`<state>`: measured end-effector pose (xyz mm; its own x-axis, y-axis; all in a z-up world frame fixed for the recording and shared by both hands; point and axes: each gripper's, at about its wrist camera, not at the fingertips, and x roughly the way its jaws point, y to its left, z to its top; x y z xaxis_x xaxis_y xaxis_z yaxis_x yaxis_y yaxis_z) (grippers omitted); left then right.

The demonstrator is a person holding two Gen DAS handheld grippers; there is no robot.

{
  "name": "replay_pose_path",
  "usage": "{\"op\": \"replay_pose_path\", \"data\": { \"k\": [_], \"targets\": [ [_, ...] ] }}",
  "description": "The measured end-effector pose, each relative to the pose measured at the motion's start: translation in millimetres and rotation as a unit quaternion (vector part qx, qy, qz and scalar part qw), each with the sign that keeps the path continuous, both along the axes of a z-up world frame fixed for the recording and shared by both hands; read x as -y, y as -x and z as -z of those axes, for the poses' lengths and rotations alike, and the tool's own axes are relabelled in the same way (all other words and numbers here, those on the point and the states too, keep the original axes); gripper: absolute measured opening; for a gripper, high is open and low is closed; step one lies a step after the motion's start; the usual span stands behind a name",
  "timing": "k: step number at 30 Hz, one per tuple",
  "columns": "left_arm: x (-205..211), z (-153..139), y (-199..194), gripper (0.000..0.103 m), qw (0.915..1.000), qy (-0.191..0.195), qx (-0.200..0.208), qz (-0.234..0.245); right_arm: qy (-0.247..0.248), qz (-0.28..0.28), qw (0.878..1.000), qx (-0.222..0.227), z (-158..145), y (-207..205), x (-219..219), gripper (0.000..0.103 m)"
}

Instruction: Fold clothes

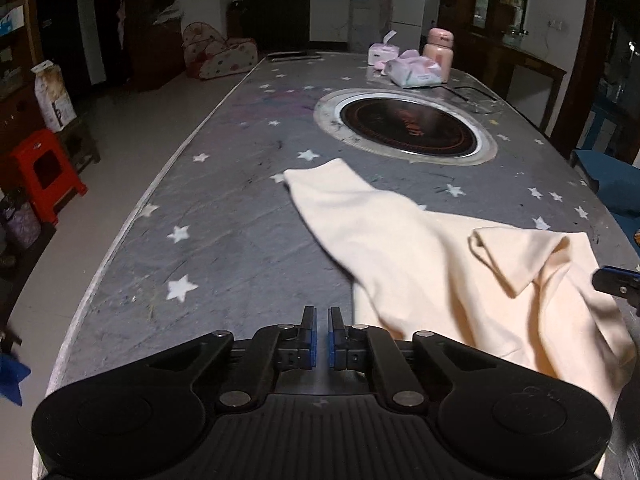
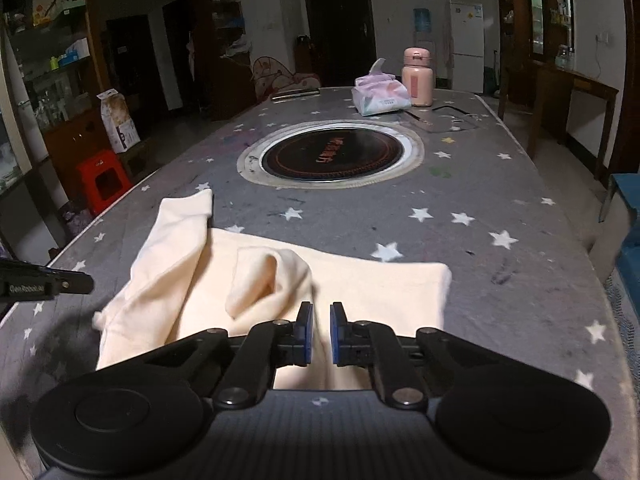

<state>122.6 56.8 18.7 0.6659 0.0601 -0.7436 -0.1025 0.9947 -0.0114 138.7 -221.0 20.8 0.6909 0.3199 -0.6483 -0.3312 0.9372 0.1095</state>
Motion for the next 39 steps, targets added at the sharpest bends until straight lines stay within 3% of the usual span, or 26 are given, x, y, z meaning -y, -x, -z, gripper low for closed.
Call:
{"op": "replay_pose_path", "data": {
  "k": [1,2,3,4,5,9,13,14,16,18,19,24,31,33,39],
  "targets": [
    [0,1,-2,0.012,1.0,-0.002,-0.001,0.001,0.003,0.007,1.0,-0.001,1,0,3,0.015],
    [1,2,-3,0.022,1.0,-0.003,-0.001,0.004,0.005,0.014,1.0,-0.003,2,0,6,0.018],
    [3,3,-6,0.032,1.0,-0.003,-0.002,0.008,0.005,0.022,1.0,-0.005,4,0,9,0.03],
    [5,5,-8,0.055,0.9999,-0.003,-0.005,0.012,0.005,0.029,1.0,-0.009,6,-1,12,0.042],
    [7,7,-11,0.058,0.9998,-0.003,-0.007,0.016,0.005,0.033,0.999,-0.012,8,-1,15,0.045],
    [14,16,-20,0.053,0.9993,-0.002,-0.009,0.037,0.017,0.043,0.999,-0.024,16,-3,23,0.045],
    [16,22,-29,0.014,0.9984,0.008,-0.007,0.055,0.007,0.046,0.998,-0.048,25,-11,30,0.044],
    [17,22,-31,0.009,0.9982,0.005,-0.005,0.059,0.007,0.044,0.998,-0.05,27,-14,29,0.043],
    [17,24,-36,0.007,0.9983,-0.001,-0.004,0.058,0.014,0.038,0.998,-0.05,29,-19,26,0.026],
    [15,25,-42,0.006,0.9985,-0.004,-0.003,0.055,0.011,0.035,0.998,-0.052,28,-27,23,0.011],
    [15,25,-45,0.006,0.9986,-0.007,-0.001,0.053,0.005,0.034,0.998,-0.055,28,-33,23,0.008],
    [11,26,-65,0.005,0.9986,-0.028,0.007,0.045,0.019,0.016,0.998,-0.055,27,-61,7,0.006],
    [-6,27,-94,0.005,0.9995,-0.028,0.005,0.013,0.037,0.003,0.997,-0.062,27,-112,-16,0.007],
    [-10,27,-93,0.007,0.9996,-0.024,0.006,0.014,0.045,0.004,0.997,-0.059,24,-120,-21,0.011],
    [-16,23,-81,0.018,0.9998,-0.014,0.01,0.013,0.037,-0.02,0.999,-0.016,-4,-103,-26,0.023]
  ]
}}
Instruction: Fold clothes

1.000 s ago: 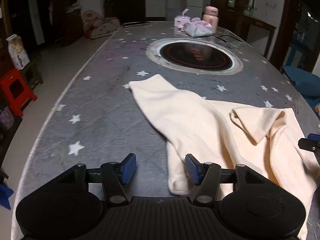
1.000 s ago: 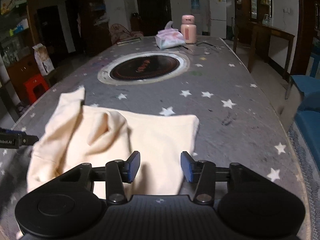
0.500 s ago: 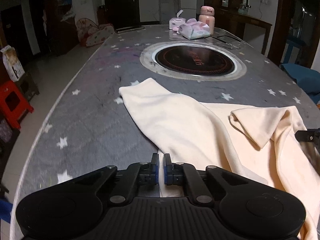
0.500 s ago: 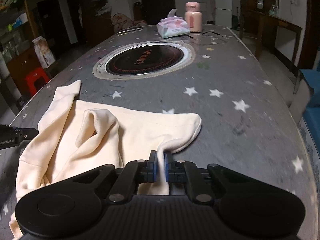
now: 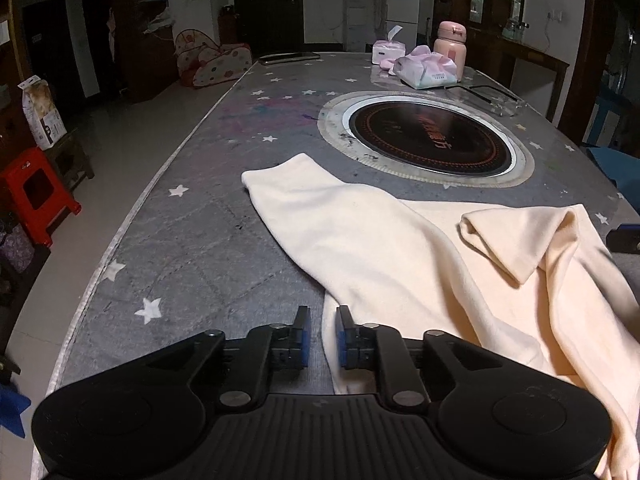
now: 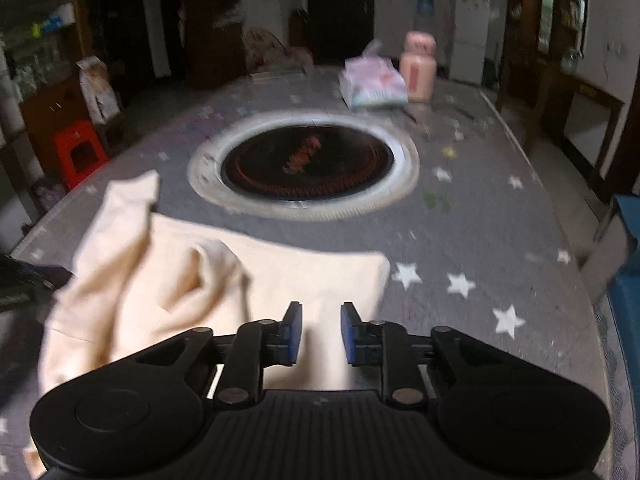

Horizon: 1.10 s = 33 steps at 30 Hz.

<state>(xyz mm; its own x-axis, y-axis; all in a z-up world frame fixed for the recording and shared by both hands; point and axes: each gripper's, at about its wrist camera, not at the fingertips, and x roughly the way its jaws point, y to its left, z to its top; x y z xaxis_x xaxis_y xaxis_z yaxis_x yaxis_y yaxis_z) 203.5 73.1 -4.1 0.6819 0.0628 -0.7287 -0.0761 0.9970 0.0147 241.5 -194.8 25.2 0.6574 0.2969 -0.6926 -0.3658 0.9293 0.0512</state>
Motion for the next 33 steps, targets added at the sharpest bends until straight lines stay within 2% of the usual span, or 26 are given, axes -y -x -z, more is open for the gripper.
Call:
{"op": "replay_pose_path", "data": {
  "k": [2,4,11,12,13,14,20,30,31,33],
  "targets": [
    [1,-5,4,0.019,1.0,0.006,0.005,0.001,-0.018,-0.015,1.0,0.003,-7,5,-4,0.027],
    [4,-11,7,0.027,0.9999,0.013,0.011,0.002,-0.027,-0.031,0.999,0.001,-8,5,-13,0.038],
    [9,-28,9,0.038,0.9991,0.029,0.024,0.016,-0.026,-0.049,0.998,-0.01,10,-17,-48,0.038],
    [11,-28,8,0.038,0.9991,0.03,0.024,0.02,-0.027,-0.05,0.998,-0.014,13,-19,-50,0.033],
    [14,-29,7,0.038,0.999,0.029,0.023,0.023,-0.029,-0.049,0.998,-0.016,16,-21,-52,0.016],
    [17,-29,5,0.039,0.999,0.028,0.023,0.027,-0.029,-0.046,0.998,-0.015,17,-20,-52,0.007],
    [36,-25,-10,0.043,0.9985,0.024,0.015,0.046,-0.038,-0.022,0.998,0.034,-8,6,-23,0.004],
    [57,-7,-29,0.042,0.9982,-0.007,-0.01,0.058,-0.051,0.071,0.991,0.106,-52,80,66,0.004],
    [58,-6,-29,0.039,0.9981,-0.008,-0.012,0.06,-0.054,0.083,0.989,0.107,-53,88,75,0.004],
    [58,-4,-30,0.021,0.9978,-0.008,-0.015,0.064,-0.058,0.113,0.986,0.105,-52,104,93,0.004]
  ]
}}
